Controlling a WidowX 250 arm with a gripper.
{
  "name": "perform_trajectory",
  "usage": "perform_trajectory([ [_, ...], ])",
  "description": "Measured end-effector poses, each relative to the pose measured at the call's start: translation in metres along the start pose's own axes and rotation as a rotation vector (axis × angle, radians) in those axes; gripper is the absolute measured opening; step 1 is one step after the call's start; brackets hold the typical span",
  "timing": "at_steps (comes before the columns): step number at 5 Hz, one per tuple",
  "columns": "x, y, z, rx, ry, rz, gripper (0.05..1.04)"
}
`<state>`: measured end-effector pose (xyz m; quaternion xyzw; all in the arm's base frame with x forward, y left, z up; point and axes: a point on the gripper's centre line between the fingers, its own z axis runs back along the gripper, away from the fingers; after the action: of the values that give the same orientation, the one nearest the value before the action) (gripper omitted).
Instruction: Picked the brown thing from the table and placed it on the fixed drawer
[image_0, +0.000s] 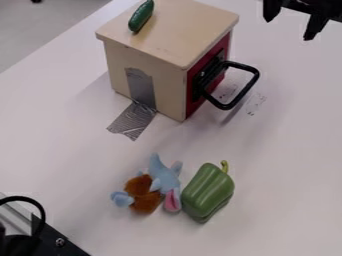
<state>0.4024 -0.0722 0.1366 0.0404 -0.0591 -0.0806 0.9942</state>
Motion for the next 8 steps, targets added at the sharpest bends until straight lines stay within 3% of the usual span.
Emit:
perform_trajectory([
  [1, -0.004, -0.001, -0.016, 0.001, 0.043, 0.001, 1.000],
  [2, -0.052, -0.001, -0.035, 0.016, 0.125, 0.018, 1.000],
  [3, -0.099, -0.007, -0.017, 0.003, 0.085, 0.016, 1.000],
  [4, -0.145, -0.007, -0.023, 0.004, 0.111, 0.007, 1.000],
  [5, -0.184, -0.001, -0.033, 0.037, 0.153, -0.002, 1.000],
  [6, -0.208, 0.008, -0.052, 0.062, 0.188, -0.005, 1.000],
  [7, -0.216, 0.018, -0.071, 0.075, 0.226, 0.013, 1.000],
  [8, -0.224, 0.020, -0.088, 0.055, 0.257, 0.013, 1.000],
])
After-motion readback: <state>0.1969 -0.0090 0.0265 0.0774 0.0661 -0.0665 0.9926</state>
